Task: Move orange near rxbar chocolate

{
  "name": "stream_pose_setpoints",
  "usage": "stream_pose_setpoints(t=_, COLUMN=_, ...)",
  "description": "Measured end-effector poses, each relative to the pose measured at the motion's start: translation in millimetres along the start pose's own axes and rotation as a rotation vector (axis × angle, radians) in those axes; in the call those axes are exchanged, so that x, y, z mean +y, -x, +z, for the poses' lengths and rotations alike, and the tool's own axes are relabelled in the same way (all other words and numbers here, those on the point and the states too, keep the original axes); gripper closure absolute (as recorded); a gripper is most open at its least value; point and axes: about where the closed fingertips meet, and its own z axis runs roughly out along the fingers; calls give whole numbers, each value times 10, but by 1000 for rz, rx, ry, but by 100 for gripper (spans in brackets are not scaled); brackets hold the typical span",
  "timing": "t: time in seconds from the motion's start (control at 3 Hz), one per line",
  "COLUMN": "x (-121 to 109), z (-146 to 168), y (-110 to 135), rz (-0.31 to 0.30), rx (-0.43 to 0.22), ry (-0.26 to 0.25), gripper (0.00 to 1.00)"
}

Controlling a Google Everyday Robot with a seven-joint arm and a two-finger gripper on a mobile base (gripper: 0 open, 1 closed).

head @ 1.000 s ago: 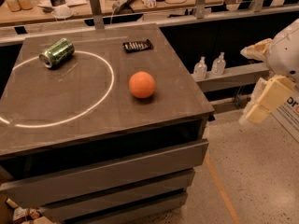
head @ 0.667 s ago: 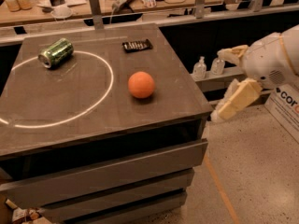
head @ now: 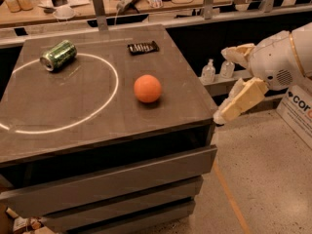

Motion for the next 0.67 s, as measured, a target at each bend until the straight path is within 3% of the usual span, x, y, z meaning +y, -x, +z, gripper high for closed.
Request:
stream_pose_setpoints(t=0.33, x=-73, z=138, y=23, rz=2, rx=-18, ry=-17, gripper=0)
stream_pose_setpoints(t=0.67, x=-262, z=559, y=126, rz=-12, rx=-91, ry=-13, gripper=0)
